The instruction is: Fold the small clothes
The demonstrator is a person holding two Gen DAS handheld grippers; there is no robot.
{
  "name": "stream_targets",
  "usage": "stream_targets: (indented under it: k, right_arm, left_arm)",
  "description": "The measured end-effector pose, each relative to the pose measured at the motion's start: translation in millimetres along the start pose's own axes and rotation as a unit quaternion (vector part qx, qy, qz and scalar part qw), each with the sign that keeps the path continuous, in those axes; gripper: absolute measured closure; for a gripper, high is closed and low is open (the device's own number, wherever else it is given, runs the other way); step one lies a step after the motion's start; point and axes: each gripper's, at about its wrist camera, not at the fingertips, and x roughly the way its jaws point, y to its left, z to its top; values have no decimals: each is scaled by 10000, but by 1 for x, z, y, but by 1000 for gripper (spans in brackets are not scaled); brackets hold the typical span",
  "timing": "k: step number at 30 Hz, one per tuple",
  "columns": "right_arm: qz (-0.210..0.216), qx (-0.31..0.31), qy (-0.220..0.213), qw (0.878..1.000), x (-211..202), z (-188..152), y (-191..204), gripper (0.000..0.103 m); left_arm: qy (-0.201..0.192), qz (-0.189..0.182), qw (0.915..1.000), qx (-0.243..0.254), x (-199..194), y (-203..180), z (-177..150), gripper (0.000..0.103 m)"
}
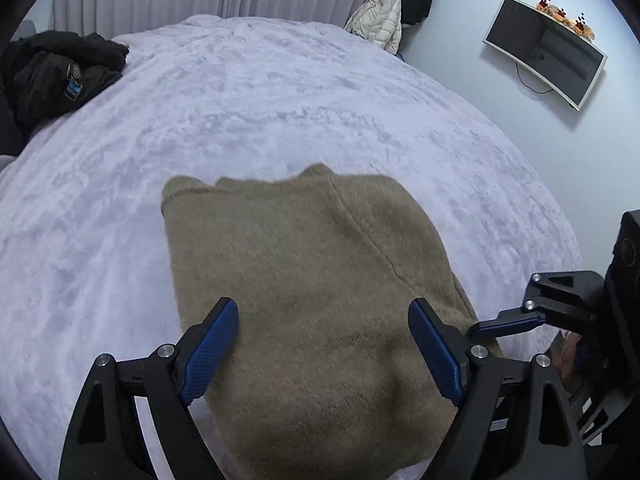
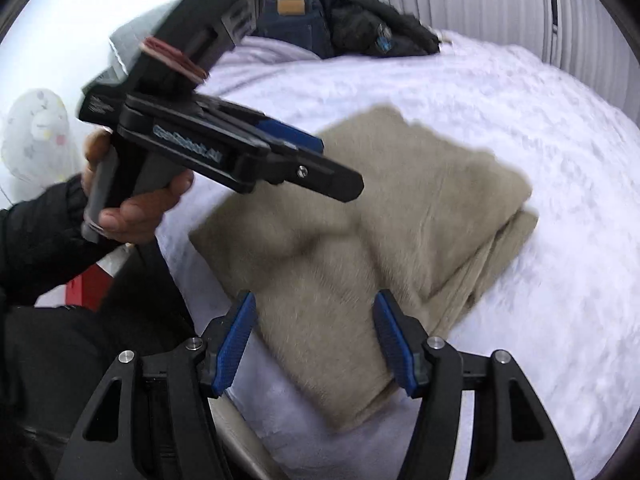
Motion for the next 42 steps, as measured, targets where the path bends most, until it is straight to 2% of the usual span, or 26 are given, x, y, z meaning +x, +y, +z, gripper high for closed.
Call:
stream_targets:
  k: [4,7,10,13,15,18,20,23,25,27,29,31,33,35,39,42]
  right_arm:
    - [-185,-569,-195,9980,-9,29,-15,36]
    - [158,-658,-15,9977,6,49,-37,36]
    - [339,-487,243,9979,30,62,-68,36]
    - [123,-9,658,9978,57,59,-108,38]
    - [126,274,593,9978,57,57,-124,38]
    - [198,515,208,9983,37,58,-124,35]
    - [6,636,37,9980,27,54,-129,30]
    - [-165,947,66,9953,39,60,-144,30]
    - [-401,869,237,9951,50,62,-147,30]
    - [-1050,606,609,9908,66,66,-151,26]
    - [-1024,826,684,9889,68,69,-159,25]
    - [-1126,889,597,9879,59,74,-155,25]
    - [-1339,657,465,9877,46,77,-142,25]
    - [-1274,432,337,9903,33,78,-125,25]
    - [-1137,-317,333,9925,30,92,-82,25]
    - [-735,-1027,567,9904,45,94,-50,25]
  left_arm:
    - [250,130,9994,208,20,8,18,15]
    - [526,342,9977,259,43,18,13,15]
    - [583,477,9967,314,51,19,3,15]
    - [542,634,9955,450,43,12,-1,15]
    - [510,689,9954,418,33,8,-1,15]
    - [427,536,9970,360,24,-1,-2,15]
    - [547,648,9957,362,32,-6,-5,15]
    - [604,864,9935,435,43,-11,-10,15]
    - [568,874,9938,378,42,-11,-10,15]
    - [587,859,9940,342,42,-9,-10,15]
    - [613,875,9938,306,41,-9,-9,15]
    - [599,929,9934,318,37,-9,-7,15]
    - [508,1031,9928,336,29,-6,-3,15]
    - [400,1055,9934,188,22,4,4,15]
    - [403,932,9930,-601,16,43,17,15]
    - [559,1125,9904,-578,25,49,16,15]
